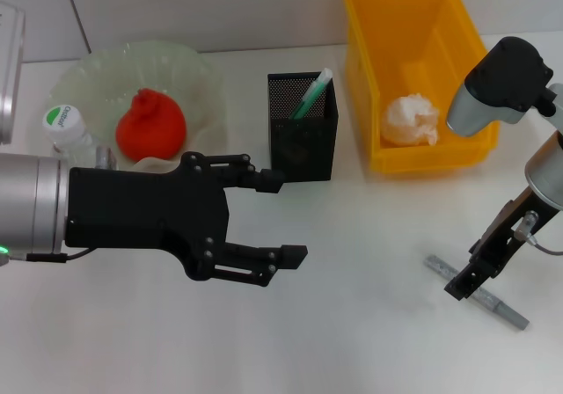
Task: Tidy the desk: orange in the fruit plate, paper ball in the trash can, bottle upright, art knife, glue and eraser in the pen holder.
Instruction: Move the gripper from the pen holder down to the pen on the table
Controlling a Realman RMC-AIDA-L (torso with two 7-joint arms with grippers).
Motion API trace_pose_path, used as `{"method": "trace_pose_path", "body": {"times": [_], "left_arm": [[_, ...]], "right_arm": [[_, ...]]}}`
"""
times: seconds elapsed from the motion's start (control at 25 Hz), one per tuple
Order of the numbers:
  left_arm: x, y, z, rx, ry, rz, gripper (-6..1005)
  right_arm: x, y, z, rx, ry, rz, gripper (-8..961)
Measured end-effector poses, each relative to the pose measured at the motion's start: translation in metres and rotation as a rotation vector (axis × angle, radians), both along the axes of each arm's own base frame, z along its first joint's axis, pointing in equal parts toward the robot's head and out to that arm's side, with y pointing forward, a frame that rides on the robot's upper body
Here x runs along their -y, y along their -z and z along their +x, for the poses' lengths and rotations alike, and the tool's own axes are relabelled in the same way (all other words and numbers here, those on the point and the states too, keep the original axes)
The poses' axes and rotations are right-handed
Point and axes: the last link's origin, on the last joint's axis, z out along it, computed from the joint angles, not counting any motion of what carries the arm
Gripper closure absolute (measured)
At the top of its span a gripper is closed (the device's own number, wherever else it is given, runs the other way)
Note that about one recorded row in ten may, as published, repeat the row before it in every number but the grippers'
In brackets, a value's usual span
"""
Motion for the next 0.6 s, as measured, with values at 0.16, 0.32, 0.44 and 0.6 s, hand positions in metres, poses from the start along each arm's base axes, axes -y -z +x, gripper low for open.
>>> {"method": "trace_pose_path", "body": {"times": [0.16,0.32,0.44,0.6], "left_arm": [[-0.0002,0.0007,-0.0007,0.0,-0.003,-0.003,155],[-0.0003,0.001,-0.0011,0.0,-0.003,-0.004,155],[-0.0005,0.001,-0.0012,0.0,-0.002,-0.003,155],[-0.0005,0.0008,-0.001,0.001,0.0,-0.003,155]], "right_arm": [[-0.0008,0.0008,0.0007,0.009,0.001,-0.001,198],[-0.0008,0.0021,0.0012,0.017,-0.003,-0.004,198],[-0.0011,0.0045,0.0015,0.02,0.001,-0.007,199],[-0.0016,0.0059,0.0016,0.022,0.004,-0.007,199]]}}
